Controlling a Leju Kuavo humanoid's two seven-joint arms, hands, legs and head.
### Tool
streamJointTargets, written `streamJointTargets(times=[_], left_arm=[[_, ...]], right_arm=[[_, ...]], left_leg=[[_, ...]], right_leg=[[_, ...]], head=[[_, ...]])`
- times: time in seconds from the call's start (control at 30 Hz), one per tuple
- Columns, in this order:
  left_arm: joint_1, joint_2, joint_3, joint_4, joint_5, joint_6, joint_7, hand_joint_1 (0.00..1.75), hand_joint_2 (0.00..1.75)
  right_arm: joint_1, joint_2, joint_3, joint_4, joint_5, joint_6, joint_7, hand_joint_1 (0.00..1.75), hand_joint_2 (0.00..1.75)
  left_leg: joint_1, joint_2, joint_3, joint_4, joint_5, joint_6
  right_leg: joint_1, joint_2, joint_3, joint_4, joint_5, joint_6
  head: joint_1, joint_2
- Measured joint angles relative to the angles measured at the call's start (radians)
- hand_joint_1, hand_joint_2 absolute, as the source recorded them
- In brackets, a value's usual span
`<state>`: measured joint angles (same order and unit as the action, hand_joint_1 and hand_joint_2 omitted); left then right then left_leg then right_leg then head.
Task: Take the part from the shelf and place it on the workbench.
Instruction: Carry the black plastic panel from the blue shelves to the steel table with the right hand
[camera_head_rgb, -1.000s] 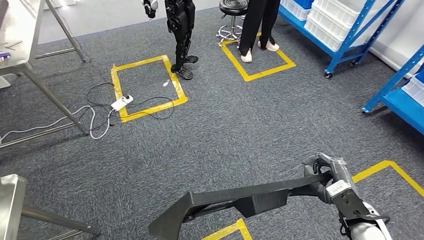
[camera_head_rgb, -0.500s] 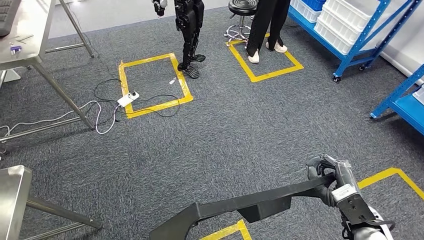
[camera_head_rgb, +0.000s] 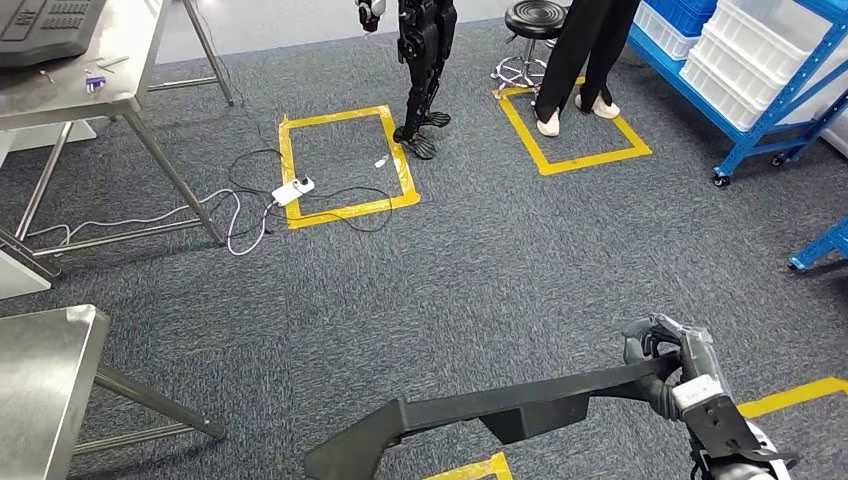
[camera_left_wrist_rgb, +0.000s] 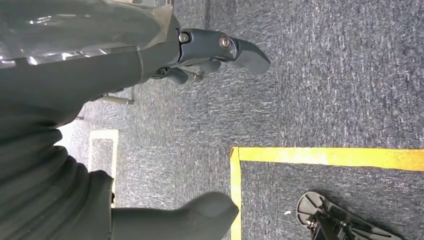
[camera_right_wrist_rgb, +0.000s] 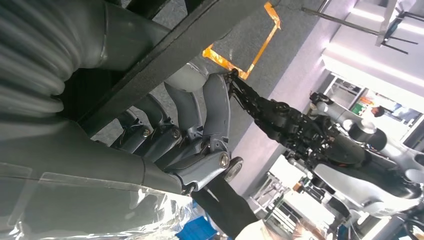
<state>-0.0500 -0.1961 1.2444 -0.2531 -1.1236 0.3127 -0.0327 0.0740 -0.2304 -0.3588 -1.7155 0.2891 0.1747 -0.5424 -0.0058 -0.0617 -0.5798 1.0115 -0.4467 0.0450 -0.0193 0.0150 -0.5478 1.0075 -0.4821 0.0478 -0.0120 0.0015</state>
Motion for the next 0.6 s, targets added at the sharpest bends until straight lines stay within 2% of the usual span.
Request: streamJointTargets(times=[0.07,0.13,0.17,0.23,0.27,0.3,0.33,0.4,0.47,0.5,0.57,0.6], left_arm=[[0.002,0.000,0.000,0.000,-0.001,0.000,0.000,0.00,1.75],[0.002,0.001,0.000,0.001,-0.004,0.000,0.000,0.00,1.75],[0.002,0.001,0.000,0.001,-0.005,0.000,0.000,0.00,1.75],[0.001,0.001,0.000,0.001,-0.007,-0.001,0.000,0.00,1.75],[0.001,0.001,0.000,0.002,-0.007,-0.001,0.000,0.00,1.75],[0.002,0.001,0.000,0.002,-0.007,-0.001,0.001,0.00,1.75],[0.002,0.001,0.000,0.002,-0.007,-0.001,0.002,0.00,1.75],[0.001,0.001,0.000,0.002,-0.007,-0.001,0.003,0.00,1.75],[-0.001,0.001,0.000,0.002,-0.007,-0.001,0.003,0.00,1.75],[-0.001,0.001,0.000,0.002,-0.008,-0.001,0.003,0.00,1.75],[0.000,0.001,0.000,0.002,-0.008,-0.001,0.005,0.00,1.75],[0.000,0.001,0.000,0.002,-0.008,-0.001,0.006,0.00,1.75]], right_arm=[[-0.001,0.000,-0.003,-0.003,0.002,0.000,-0.001,1.75,1.75],[-0.002,0.000,-0.007,-0.008,0.001,0.002,-0.001,1.75,1.75],[-0.001,-0.001,-0.010,-0.010,0.001,0.003,-0.002,1.75,1.75],[-0.001,-0.003,-0.016,-0.015,0.000,0.006,-0.003,1.75,1.75],[0.000,-0.003,-0.018,-0.015,-0.001,0.007,-0.003,1.75,1.75],[0.000,-0.004,-0.020,-0.016,-0.001,0.007,-0.003,1.75,1.75],[0.000,-0.004,-0.021,-0.016,-0.001,0.007,-0.003,1.75,1.75],[-0.001,-0.006,-0.025,-0.018,-0.002,0.008,-0.003,1.75,1.75],[-0.003,-0.010,-0.032,-0.021,-0.005,0.009,-0.003,1.75,1.75],[-0.004,-0.012,-0.035,-0.021,-0.008,0.010,-0.002,1.75,1.75],[-0.007,-0.021,-0.044,-0.022,-0.018,0.014,0.001,1.75,1.75],[-0.007,-0.026,-0.048,-0.022,-0.024,0.017,0.003,1.75,1.75]], left_leg=[[0.002,-0.002,-0.003,0.002,-0.001,-0.008],[0.006,0.017,-0.021,0.041,-0.029,-0.017],[0.008,0.031,-0.042,0.089,-0.058,-0.022],[0.011,0.046,-0.107,0.224,-0.124,-0.029],[0.012,0.048,-0.133,0.275,-0.140,-0.031],[0.013,0.049,-0.142,0.294,-0.138,-0.032],[0.014,0.051,-0.131,0.271,-0.118,-0.030],[0.014,0.070,-0.063,0.140,-0.054,-0.024],[0.009,0.089,-0.010,0.035,-0.021,-0.015],[0.006,0.092,-0.003,0.017,-0.018,-0.011],[0.002,0.080,-0.003,0.009,-0.014,0.000],[0.002,0.075,0.000,0.003,-0.009,0.007]], right_leg=[[-0.002,-0.007,0.001,-0.002,0.005,-0.015],[-0.007,-0.015,0.003,-0.005,0.008,-0.030],[-0.007,-0.019,0.004,-0.006,0.008,-0.037],[-0.002,-0.030,0.003,-0.005,0.007,-0.046],[0.001,-0.036,0.003,-0.005,0.006,-0.047],[0.002,-0.041,0.004,-0.005,0.006,-0.047],[0.003,-0.046,0.005,-0.005,0.005,-0.047],[0.005,-0.055,0.009,-0.005,0.004,-0.046],[0.012,-0.063,0.009,-0.004,0.001,-0.040],[0.015,-0.067,0.009,-0.004,0.000,-0.036],[0.018,-0.075,0.007,-0.005,-0.001,-0.027],[0.017,-0.070,0.004,0.003,-0.006,-0.022]], head=[[-0.001,0.000],[-0.003,0.000],[-0.005,0.000],[-0.009,0.000],[-0.008,0.000],[-0.009,0.000],[-0.009,0.000],[-0.009,0.000],[-0.008,0.000],[-0.007,0.000],[-0.006,0.000],[-0.006,0.000]])
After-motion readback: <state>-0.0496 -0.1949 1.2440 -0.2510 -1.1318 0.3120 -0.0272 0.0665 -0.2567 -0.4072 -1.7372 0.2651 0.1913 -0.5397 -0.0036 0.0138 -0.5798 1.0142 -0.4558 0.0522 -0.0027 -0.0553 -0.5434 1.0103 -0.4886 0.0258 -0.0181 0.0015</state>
